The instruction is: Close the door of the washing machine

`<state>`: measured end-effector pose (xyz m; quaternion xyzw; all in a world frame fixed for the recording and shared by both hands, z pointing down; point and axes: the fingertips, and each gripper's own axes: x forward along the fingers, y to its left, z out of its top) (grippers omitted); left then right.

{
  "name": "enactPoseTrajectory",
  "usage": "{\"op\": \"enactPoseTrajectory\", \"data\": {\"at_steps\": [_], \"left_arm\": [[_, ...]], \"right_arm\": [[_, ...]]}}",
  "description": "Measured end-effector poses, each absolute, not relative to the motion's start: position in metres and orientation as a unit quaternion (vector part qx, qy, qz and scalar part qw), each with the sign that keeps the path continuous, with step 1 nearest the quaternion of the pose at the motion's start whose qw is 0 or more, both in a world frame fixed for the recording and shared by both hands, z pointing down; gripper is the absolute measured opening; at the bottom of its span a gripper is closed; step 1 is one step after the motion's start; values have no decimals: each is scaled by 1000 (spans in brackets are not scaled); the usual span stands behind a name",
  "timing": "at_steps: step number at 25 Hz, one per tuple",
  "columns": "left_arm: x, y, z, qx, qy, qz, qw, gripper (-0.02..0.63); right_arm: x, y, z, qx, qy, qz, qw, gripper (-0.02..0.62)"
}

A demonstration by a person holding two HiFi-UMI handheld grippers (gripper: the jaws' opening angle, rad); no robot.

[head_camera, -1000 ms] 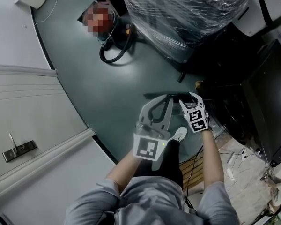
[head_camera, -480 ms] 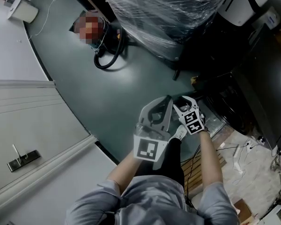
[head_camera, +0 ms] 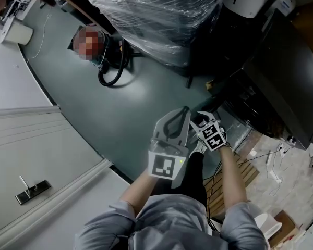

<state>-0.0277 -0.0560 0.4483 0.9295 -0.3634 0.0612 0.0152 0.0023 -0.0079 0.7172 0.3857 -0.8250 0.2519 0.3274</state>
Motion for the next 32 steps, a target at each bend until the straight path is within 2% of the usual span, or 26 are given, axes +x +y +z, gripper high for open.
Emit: {"op": "enactPoseTrajectory", "data": {"at_steps": [8,15,20,25,32], "left_arm": [[8,-44,443,942,-330,56,10,-2],[40,-35,444,951,-304,57,9,-2],[66,-26,444,958,-283,56,10,-2],[91,-13,442,964,-261,56,6,-2],[121,2,440,970,-238,56,1,-2]], "right_arm": [[24,21,717,411,-796,253,365,104],[44,47,718,429,-778,232,395,92],[65,58,717,447,-766,226,402,34],[88,70,718,471,-746,215,419,6],[123,87,720,500,-712,206,448,3]]}}
